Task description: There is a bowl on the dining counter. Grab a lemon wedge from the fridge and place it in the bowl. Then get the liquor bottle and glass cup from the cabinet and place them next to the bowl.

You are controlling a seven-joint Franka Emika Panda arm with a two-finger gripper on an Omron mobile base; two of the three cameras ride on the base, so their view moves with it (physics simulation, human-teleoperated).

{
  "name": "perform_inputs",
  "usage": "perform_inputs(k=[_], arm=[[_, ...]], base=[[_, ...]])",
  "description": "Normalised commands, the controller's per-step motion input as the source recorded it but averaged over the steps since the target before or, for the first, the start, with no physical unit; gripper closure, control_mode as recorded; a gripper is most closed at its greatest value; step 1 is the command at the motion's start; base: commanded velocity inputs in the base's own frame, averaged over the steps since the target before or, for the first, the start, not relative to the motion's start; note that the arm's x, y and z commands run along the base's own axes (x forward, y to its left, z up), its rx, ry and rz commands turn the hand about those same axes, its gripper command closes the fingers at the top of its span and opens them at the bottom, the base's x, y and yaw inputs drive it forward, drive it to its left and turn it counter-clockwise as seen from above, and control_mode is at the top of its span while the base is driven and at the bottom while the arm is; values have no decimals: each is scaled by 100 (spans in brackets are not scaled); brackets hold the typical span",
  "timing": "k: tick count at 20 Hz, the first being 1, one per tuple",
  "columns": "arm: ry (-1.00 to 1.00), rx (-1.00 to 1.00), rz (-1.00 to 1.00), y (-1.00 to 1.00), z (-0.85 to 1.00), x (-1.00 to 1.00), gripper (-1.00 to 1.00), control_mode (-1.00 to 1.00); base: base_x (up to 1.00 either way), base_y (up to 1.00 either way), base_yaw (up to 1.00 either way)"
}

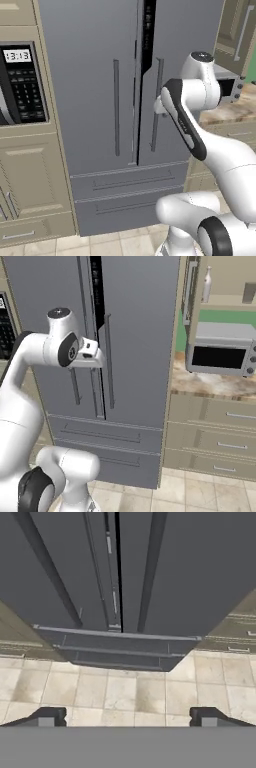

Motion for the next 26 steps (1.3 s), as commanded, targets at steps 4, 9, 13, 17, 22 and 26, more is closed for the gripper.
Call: perform_inputs(k=[4, 9, 13, 17, 22, 26], arm=[[-40, -2, -1, -17, 0, 21, -100, -100], [-29, 0, -1, -8, 0, 55, -100, -100], [-10, 0, -2, 0, 0, 65, -100, -100], [-1, 0, -6, 0, 0, 79, -100, -100], [0, 0, -8, 0, 0, 84, -100, -100], [0, 0, -6, -2, 0, 71, -100, -100]], base=[[0, 0, 0], [0, 0, 0], [0, 0, 0], [0, 0, 0], [0, 0, 0], [0, 0, 0]])
